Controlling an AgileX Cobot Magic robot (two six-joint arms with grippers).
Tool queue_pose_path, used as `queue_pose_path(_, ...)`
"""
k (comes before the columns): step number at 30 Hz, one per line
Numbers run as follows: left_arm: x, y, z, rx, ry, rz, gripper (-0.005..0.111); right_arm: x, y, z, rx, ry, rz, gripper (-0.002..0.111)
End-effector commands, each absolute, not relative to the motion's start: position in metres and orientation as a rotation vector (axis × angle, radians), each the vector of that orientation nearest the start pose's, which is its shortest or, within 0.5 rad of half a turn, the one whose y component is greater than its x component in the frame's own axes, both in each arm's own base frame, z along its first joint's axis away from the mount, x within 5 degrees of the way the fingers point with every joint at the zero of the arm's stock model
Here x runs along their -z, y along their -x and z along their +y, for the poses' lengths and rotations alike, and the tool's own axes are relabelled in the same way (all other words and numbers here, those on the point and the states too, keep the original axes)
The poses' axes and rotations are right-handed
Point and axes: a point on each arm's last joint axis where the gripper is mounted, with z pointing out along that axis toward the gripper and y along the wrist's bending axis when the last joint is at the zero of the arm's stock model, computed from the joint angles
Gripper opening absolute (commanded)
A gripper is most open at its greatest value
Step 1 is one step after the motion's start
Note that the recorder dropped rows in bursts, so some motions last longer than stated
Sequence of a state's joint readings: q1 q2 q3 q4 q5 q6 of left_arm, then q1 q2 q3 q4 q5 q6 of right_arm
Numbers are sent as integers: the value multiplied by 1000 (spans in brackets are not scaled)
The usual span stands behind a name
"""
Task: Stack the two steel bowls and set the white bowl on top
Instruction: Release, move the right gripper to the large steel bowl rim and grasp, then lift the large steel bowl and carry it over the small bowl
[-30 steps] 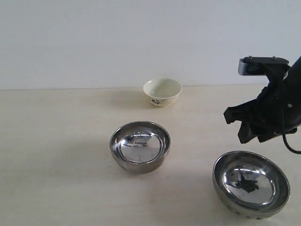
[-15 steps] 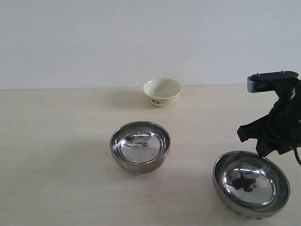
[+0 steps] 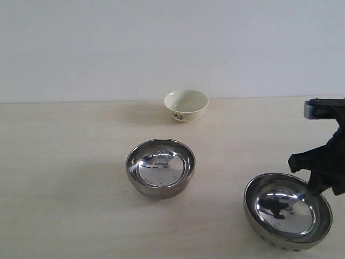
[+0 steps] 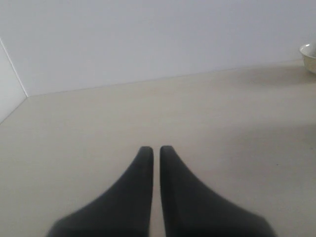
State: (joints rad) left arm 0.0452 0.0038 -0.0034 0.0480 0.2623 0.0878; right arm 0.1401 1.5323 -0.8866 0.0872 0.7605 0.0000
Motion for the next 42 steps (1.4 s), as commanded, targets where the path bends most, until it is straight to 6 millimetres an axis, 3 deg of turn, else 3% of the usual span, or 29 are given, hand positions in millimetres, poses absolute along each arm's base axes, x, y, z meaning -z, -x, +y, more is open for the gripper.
queue_pose_path(1,-190,-55,4,-131,-53,1739,4,-206,-269,47,-205,129,2892,36)
queue_pose_path(8,-190,-55,4,-131,-53,1739,4,-204,-268,45,-183,142,2896,36)
queue_pose_path(21,-190,-55,4,-131,-53,1739,4,-179,-260,41,-147,48,2914,36)
queue_pose_path(29,-190,-55,4,-131,-53,1739,4,-151,-264,41,-144,21,2944,36)
queue_pose_path(31,-190,-55,4,-131,-53,1739,4,-150,-264,41,-150,13,2948,26)
queue_pose_path(34,-190,-55,4,-131,-53,1739,4,-151,-265,42,-153,13,2947,0)
queue_pose_path(42,-190,-55,4,-131,-53,1739,4,-165,-274,44,-169,18,2973,0)
